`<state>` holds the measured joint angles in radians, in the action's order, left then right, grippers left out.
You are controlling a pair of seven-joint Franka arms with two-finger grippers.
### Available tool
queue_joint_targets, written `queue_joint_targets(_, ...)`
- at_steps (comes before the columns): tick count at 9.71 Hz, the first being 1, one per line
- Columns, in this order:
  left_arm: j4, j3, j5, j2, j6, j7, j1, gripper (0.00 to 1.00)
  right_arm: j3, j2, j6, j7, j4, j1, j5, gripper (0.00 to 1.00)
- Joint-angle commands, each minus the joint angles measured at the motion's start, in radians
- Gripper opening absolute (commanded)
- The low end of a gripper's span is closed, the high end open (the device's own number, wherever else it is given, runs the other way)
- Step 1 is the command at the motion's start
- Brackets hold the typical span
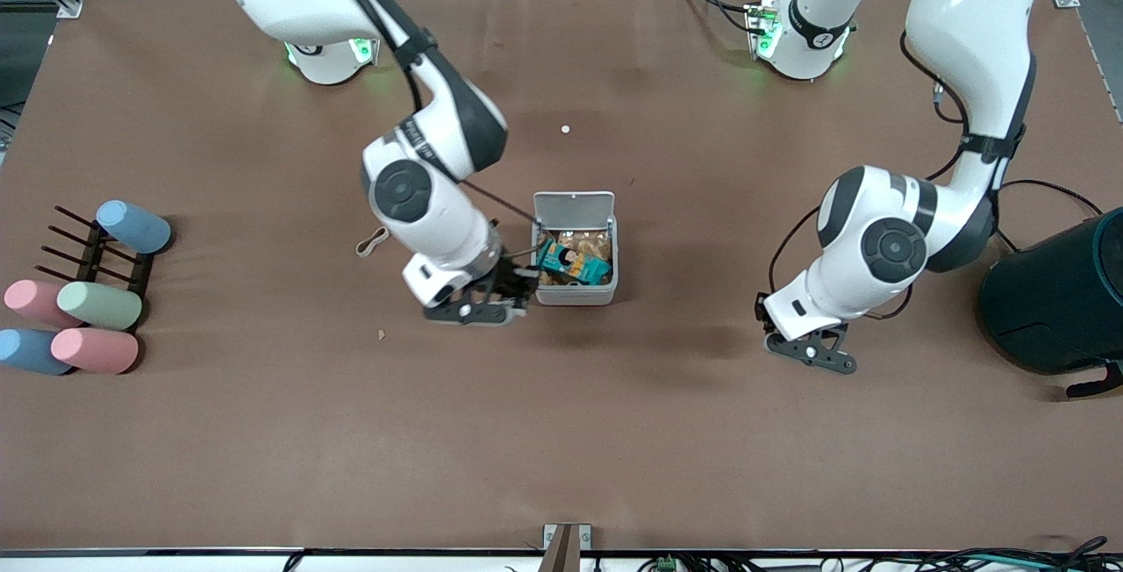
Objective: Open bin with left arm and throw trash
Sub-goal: 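Carry the tissues over the bin with the right gripper while the left grasps tape, then open the right gripper to drop the tissue pack into the bin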
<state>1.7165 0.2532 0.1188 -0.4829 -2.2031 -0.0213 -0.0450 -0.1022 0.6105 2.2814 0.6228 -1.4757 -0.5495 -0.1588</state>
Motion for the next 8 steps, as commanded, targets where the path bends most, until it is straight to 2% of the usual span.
queue_joint_targets(1, 0.009, 0.003, -0.053, 0.055, 0.077, -0.003, 0.005, 0.00, 0.013, 0.011, 0.003, 0.032, 0.017, -0.056, -0.004, 0.03)
queue_joint_targets(4, 0.011, 0.032, -0.102, 0.075, 0.146, -0.094, 0.007, 0.00, 0.015, 0.020, -0.008, 0.032, -0.012, -0.076, -0.002, 0.05)
queue_joint_targets(6, 0.015, 0.037, -0.102, 0.083, 0.146, -0.140, -0.001, 0.00, 0.015, 0.025, -0.008, 0.034, -0.037, -0.084, -0.002, 0.13)
queue_joint_targets(7, 0.015, 0.038, -0.102, 0.084, 0.146, -0.140, -0.004, 0.00, 0.013, 0.032, -0.008, 0.034, -0.037, -0.084, -0.002, 0.38)
queue_joint_targets(8, 0.015, 0.044, -0.102, 0.087, 0.152, -0.140, -0.001, 0.00, 0.013, 0.031, -0.010, 0.034, -0.037, -0.086, -0.004, 0.57)
